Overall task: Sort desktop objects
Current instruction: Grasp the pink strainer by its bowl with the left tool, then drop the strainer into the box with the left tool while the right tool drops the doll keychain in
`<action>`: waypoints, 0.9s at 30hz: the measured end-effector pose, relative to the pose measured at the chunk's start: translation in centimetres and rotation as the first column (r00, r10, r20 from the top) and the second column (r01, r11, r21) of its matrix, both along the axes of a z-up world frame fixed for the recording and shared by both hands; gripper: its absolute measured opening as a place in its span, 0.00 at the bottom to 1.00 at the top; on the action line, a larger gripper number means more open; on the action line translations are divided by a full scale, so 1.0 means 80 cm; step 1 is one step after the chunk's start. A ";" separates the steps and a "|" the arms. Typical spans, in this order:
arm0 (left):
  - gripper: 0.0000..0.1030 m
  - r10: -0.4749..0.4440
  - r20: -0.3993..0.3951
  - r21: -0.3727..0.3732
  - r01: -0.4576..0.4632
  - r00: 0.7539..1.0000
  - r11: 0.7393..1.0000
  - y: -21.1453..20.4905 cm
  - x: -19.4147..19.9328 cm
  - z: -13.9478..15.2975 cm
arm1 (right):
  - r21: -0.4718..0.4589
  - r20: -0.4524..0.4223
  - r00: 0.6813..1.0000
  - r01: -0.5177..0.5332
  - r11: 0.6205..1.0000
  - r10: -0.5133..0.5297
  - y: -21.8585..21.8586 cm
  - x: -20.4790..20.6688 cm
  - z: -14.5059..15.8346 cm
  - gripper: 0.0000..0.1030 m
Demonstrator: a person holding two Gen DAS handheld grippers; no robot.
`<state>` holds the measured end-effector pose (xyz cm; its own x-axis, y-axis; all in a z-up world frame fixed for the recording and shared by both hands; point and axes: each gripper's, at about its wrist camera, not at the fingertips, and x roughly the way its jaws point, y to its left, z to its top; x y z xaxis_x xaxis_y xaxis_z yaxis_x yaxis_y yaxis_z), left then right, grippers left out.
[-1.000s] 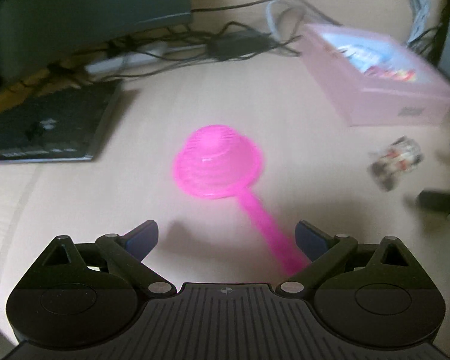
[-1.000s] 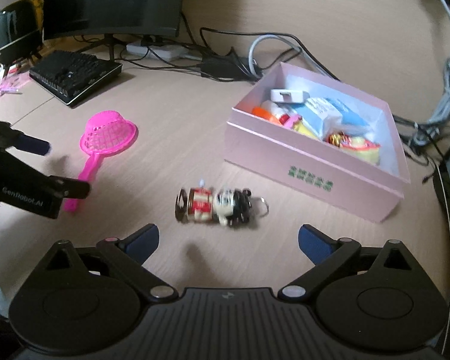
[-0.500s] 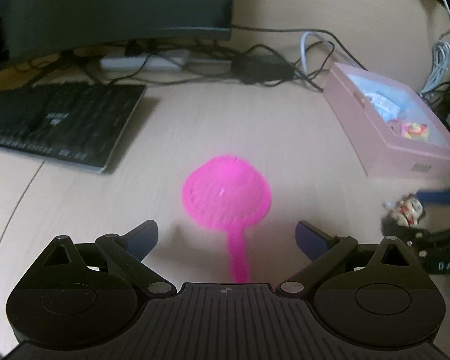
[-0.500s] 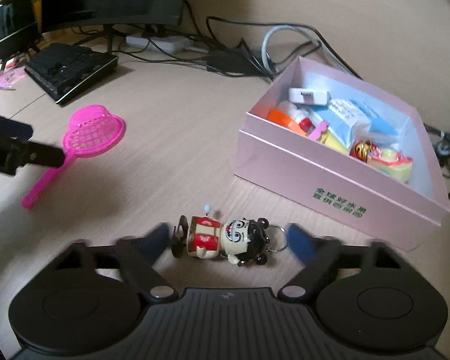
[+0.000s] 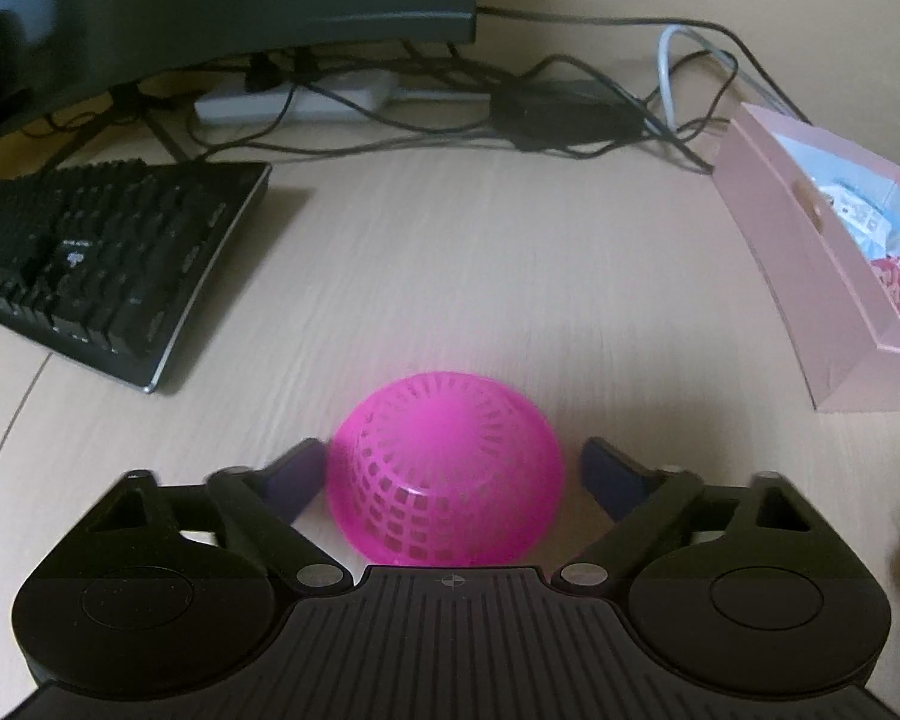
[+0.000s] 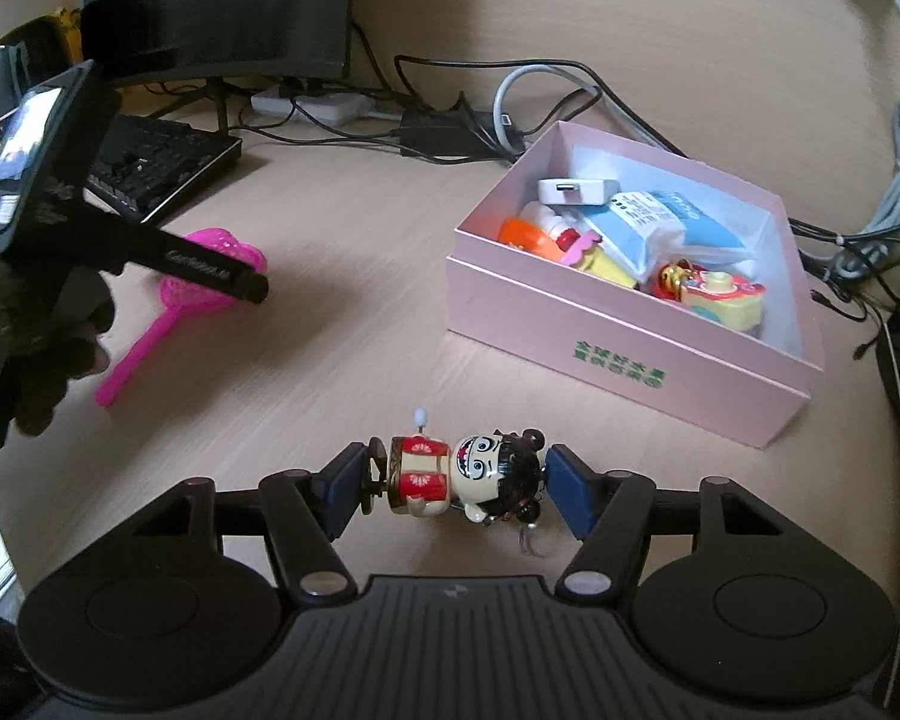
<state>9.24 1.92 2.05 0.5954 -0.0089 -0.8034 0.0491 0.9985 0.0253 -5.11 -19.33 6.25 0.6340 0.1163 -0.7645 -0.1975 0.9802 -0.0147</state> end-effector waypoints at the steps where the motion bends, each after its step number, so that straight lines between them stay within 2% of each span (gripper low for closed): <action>1: 0.85 -0.001 0.002 0.002 0.001 1.000 1.000 -0.001 -0.001 0.002 | 0.001 0.001 1.000 -0.002 1.000 0.002 -0.002 -0.004 0.002 0.63; 8: 0.85 -0.056 0.042 0.024 0.055 0.998 0.998 -0.025 -0.039 0.031 | 0.012 0.029 1.000 -0.008 1.000 0.008 -0.021 -0.034 0.022 0.63; 14: 0.85 -0.138 0.084 0.002 0.138 0.987 0.990 -0.061 -0.096 0.086 | 0.015 0.087 0.996 -0.030 0.999 0.029 -0.046 -0.056 0.047 0.63; 18: 0.85 -0.207 0.134 -0.025 0.212 0.969 0.977 -0.093 -0.116 0.125 | 0.040 0.157 0.988 -0.013 0.999 0.006 -0.074 -0.070 0.084 0.63; 20: 0.85 -0.245 0.161 -0.061 0.257 0.956 0.964 -0.112 -0.116 0.147 | 0.050 0.208 0.978 0.003 0.999 -0.014 -0.088 -0.079 0.108 0.63; 23: 0.85 -0.297 0.187 -0.156 0.327 0.936 0.932 -0.139 -0.097 0.180 | 0.060 0.279 0.958 0.044 0.997 -0.059 -0.108 -0.093 0.137 0.63; 25: 0.85 -0.331 0.207 -0.203 0.371 0.921 0.906 -0.162 -0.072 0.197 | 0.051 0.315 0.944 0.083 0.995 -0.095 -0.115 -0.104 0.147 0.63; 27: 0.85 -0.354 0.226 -0.213 0.401 0.908 0.891 -0.190 -0.043 0.206 | 0.047 0.326 0.936 0.125 0.991 -0.133 -0.123 -0.111 0.147 0.63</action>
<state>5.81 -13.28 18.50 0.6377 -0.4466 -0.6276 0.4415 0.8796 -0.1772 -13.96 -29.18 18.02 0.8595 0.0328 -0.5101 -0.0574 0.9978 -0.0326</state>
